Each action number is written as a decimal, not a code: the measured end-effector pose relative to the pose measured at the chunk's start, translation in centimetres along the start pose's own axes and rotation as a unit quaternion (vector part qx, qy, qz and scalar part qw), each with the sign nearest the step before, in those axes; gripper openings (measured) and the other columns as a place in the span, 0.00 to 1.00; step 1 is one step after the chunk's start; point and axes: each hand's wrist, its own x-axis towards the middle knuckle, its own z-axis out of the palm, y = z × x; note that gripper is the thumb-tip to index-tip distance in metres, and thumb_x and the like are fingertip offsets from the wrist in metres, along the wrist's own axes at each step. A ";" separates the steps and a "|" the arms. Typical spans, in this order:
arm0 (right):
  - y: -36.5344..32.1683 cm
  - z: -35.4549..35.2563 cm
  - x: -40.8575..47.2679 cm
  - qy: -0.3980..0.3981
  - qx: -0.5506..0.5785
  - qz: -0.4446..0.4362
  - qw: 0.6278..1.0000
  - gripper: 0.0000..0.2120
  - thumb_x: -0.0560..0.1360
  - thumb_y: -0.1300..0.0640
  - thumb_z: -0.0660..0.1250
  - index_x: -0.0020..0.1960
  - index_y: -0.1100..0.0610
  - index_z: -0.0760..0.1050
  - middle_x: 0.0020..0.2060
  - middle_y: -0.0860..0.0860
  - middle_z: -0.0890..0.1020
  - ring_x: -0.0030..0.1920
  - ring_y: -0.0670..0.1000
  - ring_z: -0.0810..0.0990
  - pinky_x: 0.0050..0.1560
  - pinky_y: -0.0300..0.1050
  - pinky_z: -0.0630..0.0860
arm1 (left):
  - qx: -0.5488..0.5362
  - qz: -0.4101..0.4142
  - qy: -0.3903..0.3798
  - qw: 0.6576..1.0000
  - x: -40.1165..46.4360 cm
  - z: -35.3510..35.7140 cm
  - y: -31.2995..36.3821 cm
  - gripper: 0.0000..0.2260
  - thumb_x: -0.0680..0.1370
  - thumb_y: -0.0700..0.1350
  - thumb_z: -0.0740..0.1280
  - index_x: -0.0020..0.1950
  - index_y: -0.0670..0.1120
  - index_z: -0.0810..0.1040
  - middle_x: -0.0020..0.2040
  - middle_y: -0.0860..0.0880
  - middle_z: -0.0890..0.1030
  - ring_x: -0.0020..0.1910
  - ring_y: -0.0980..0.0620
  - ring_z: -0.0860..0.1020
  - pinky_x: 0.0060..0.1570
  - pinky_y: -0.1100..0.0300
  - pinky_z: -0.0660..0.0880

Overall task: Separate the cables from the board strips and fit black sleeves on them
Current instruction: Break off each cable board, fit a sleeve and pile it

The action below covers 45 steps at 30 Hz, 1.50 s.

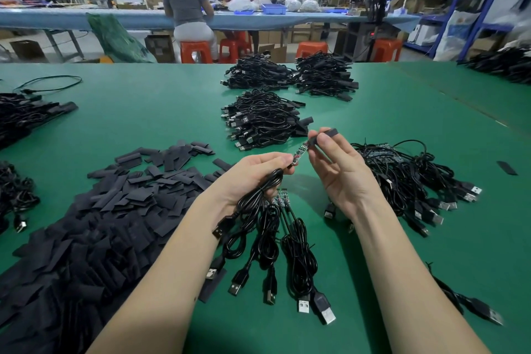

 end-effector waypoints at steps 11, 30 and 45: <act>-0.1 -0.2 -0.1 -0.015 -0.060 -0.003 0.998 0.08 0.67 0.62 0.76 0.46 0.55 0.85 0.47 0.53 0.87 0.45 0.46 0.86 0.44 0.35 0.81 | 0.073 0.027 0.017 0.997 -1.1 0.3 0.8 0.10 0.74 0.50 0.70 0.49 0.46 0.83 0.40 0.53 0.82 0.24 0.59 0.69 0.24 0.69 0.67; -0.3 -0.5 0.1 0.000 -0.069 0.046 0.997 0.03 0.68 0.61 0.75 0.42 0.57 0.86 0.43 0.54 0.86 0.40 0.46 0.84 0.43 0.33 0.81 | 0.131 0.032 0.040 0.990 -0.8 0.6 1.5 0.07 0.77 0.52 0.72 0.51 0.51 0.82 0.48 0.49 0.86 0.42 0.50 0.85 0.42 0.64 0.79; 0.3 -0.8 0.6 0.042 -0.069 0.040 0.996 0.09 0.66 0.60 0.77 0.45 0.61 0.85 0.44 0.55 0.86 0.42 0.47 0.84 0.44 0.33 0.81 | 0.228 0.150 0.155 0.949 -0.4 1.2 1.0 0.05 0.73 0.40 0.77 0.45 0.49 0.85 0.40 0.49 0.87 0.39 0.50 0.86 0.45 0.59 0.82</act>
